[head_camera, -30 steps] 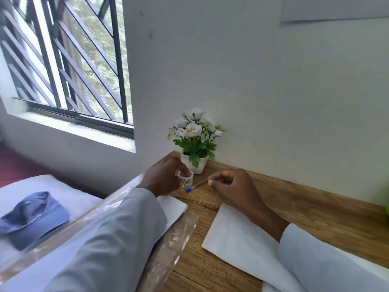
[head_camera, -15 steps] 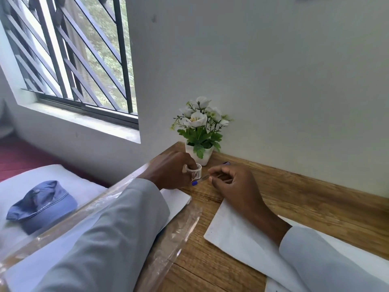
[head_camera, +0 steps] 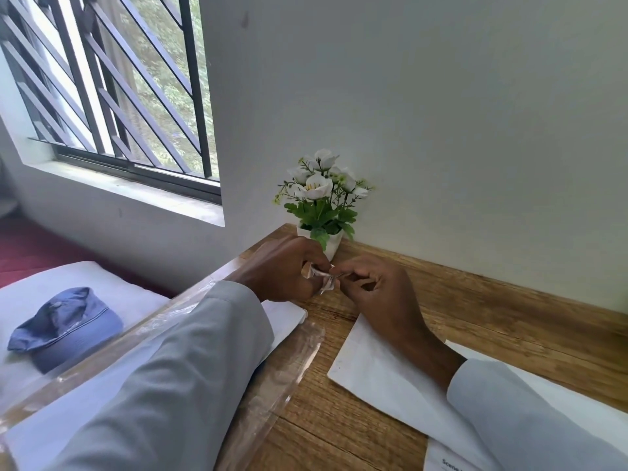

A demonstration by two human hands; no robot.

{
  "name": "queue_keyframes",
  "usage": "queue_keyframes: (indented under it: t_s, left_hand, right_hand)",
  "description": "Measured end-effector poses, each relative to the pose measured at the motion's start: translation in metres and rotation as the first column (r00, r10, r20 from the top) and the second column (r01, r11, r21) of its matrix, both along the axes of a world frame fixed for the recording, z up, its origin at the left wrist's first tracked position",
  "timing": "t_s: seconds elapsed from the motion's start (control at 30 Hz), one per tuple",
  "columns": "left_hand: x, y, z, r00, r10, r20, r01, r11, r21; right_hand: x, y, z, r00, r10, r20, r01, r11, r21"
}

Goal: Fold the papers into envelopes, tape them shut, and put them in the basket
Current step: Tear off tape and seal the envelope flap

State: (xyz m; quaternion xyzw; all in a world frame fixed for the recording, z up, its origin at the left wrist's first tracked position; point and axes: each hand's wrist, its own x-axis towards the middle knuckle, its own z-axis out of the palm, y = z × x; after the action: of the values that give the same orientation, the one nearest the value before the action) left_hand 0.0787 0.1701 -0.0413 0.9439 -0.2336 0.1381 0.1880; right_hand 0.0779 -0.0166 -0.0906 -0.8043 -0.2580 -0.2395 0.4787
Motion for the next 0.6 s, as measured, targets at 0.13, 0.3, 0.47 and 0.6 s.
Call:
queue_keyframes:
  t_s: [0.13, 0.3, 0.47, 0.6]
  left_hand:
    - [-0.0007, -0.0014, -0.0009, 1.0, -0.004, 0.004, 0.004, 1.0, -0.017]
    - [-0.0028, -0.002, 0.0007, 1.0, -0.01, -0.003, 0.01, 1.0, -0.028]
    - [0.0003, -0.0017, -0.0004, 0.999, -0.004, 0.038, 0.005, 1.0, -0.012]
    - [0.0045, 0.0034, -0.0032, 0.994, 0.052, 0.092, -0.055, 0.998, 0.03]
  right_hand:
    - [-0.0007, -0.0003, 0.0006, 1.0, 0.016, 0.013, -0.015, 1.0, -0.016]
    - [-0.0002, 0.0003, 0.0005, 1.0, 0.0, -0.004, 0.0, 0.999, -0.033]
    - [-0.0008, 0.0008, 0.0013, 1.0, 0.011, -0.002, -0.011, 0.999, -0.038]
    - [-0.0024, 0.0008, 0.0031, 1.0, 0.013, -0.015, -0.013, 1.0, -0.022]
